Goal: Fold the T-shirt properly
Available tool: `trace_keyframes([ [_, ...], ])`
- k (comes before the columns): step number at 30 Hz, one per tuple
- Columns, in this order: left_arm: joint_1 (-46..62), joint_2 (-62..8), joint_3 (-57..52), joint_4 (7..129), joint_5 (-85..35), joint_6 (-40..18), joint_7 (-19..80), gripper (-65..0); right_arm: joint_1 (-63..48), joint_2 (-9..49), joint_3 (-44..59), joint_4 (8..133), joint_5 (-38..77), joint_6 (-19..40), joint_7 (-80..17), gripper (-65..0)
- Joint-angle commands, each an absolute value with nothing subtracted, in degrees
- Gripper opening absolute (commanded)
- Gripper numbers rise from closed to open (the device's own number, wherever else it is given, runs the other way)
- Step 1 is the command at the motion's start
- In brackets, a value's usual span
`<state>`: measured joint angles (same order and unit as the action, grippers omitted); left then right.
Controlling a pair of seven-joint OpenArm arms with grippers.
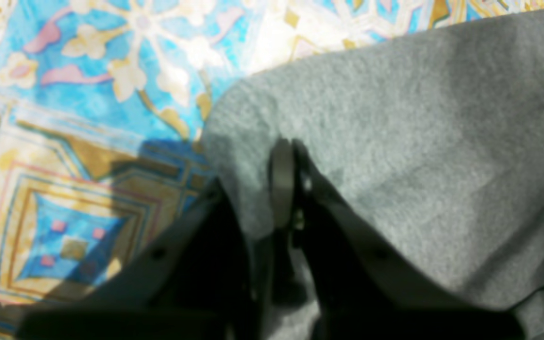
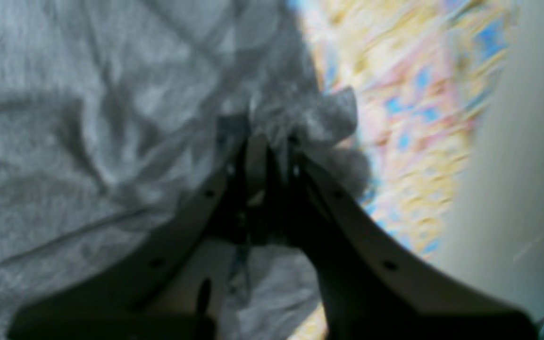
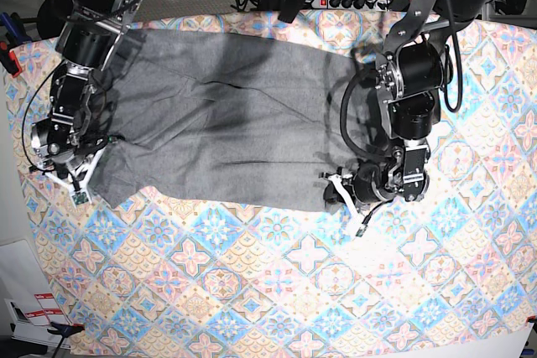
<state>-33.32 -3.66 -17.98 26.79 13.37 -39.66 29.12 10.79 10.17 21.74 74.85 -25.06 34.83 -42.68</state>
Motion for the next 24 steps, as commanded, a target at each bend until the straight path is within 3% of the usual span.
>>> trace_keyframes([
  [1,-34.59,-3.82,-17.98,27.30,13.41,-40.00,29.23,-64.5,11.30,10.86,21.93,76.44,-24.66,34.59,-41.98,-63.9],
  [6,-32.57,-4.53,-23.52,32.31,11.12,-40.00,29.32,-64.5,10.59,10.86,22.37,78.02,-24.48,34.59,-41.98,-63.9],
  [16,-26.15,-3.21,-23.60,56.75,10.68,-40.00,39.08,-64.2,9.10,6.90,24.48,84.35,-24.40,34.59,-41.63,-63.9],
  [24,-22.02,-3.47,-23.60,65.71,11.12,-40.00,44.09,-64.1,6.02,5.58,24.31,87.43,-24.40,34.59,-43.91,-63.9],
])
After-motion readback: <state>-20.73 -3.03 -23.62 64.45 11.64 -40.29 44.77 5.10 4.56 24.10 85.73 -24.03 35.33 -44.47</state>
